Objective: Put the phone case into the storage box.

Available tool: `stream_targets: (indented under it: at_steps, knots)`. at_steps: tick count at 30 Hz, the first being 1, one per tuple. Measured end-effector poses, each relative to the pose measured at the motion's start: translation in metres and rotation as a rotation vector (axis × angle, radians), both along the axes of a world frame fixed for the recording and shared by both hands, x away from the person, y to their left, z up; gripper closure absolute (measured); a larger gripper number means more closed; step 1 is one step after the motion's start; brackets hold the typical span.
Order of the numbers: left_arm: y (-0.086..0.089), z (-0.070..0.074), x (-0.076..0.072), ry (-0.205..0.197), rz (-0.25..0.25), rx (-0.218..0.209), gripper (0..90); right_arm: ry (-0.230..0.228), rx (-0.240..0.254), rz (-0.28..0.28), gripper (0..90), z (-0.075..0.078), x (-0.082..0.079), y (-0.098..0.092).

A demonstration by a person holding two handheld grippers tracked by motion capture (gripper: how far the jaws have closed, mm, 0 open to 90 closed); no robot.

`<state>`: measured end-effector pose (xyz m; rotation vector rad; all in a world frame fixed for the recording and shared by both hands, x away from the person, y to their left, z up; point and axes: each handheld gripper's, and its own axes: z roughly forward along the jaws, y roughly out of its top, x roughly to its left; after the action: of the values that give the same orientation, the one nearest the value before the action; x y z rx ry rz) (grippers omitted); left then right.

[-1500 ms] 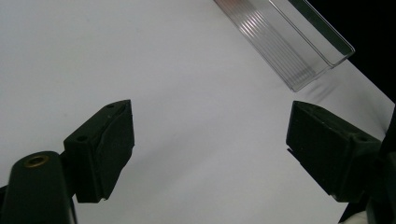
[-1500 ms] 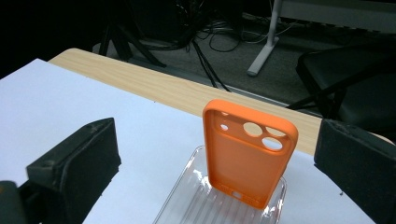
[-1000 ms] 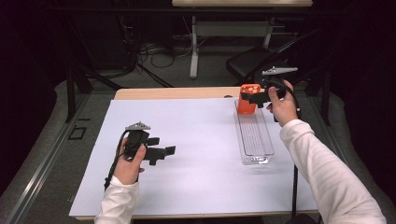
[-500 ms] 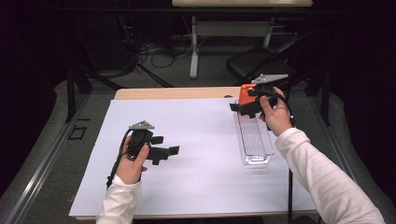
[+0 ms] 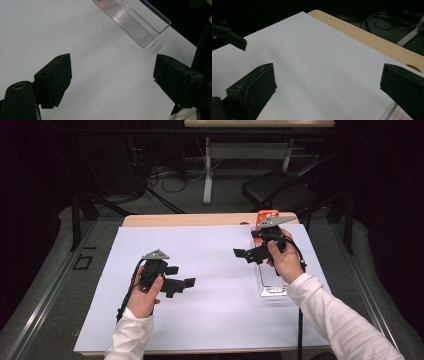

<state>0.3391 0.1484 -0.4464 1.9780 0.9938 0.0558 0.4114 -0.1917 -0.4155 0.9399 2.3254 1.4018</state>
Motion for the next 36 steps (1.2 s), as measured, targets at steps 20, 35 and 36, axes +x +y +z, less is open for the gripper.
stream_targets:
  at_steps: [20,35,36]
  knots:
    - [0.000,0.001,-0.002,-0.004,-0.003,0.003,15.9,0.014,0.009,0.078,0.2,-0.037,-0.053,0.018]
    - [0.001,0.002,-0.003,-0.004,-0.007,0.003,15.9,0.040,0.056,0.096,0.6,-0.071,-0.090,0.025]
    - [0.001,0.002,-0.003,-0.005,-0.005,0.003,15.9,0.041,0.060,0.098,0.6,-0.073,-0.092,0.024]
